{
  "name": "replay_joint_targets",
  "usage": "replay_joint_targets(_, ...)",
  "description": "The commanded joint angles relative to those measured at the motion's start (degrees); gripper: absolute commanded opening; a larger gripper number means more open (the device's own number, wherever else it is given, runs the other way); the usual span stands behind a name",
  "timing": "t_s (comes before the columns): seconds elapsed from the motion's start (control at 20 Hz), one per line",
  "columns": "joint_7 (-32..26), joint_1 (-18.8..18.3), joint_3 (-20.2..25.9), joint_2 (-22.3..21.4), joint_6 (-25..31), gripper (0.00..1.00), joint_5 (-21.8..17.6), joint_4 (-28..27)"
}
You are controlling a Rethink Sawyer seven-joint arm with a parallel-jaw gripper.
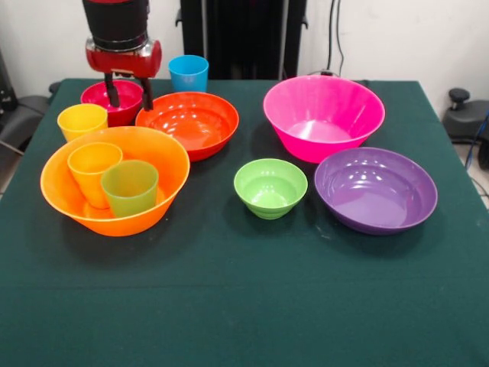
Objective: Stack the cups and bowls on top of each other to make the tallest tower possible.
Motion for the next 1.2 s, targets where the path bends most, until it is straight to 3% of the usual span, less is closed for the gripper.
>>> replay_joint_targets(0.05, 7.3, 5.1, -6.2, 0.7, -6.8, 1.00, -6.3, -0.8)
replay_joint_targets(0.25, 6.3, 6.0, -6.7, 5.0, -6.7, 1.00, -5.6, -3.4)
replay_joint_targets(0.6, 2.9, 6.6, -7.8, 8.0, -9.1, 1.00, -7.5, -4.8)
replay_joint_targets(0.8, 1.6, 6.8, -8.7, 7.8, -9.9, 1.00, -8.8, -4.9)
replay_joint_targets(1.2, -3.4, 4.9, -7.1, 0.7, -4.1, 1.00, -8.5, -2.9)
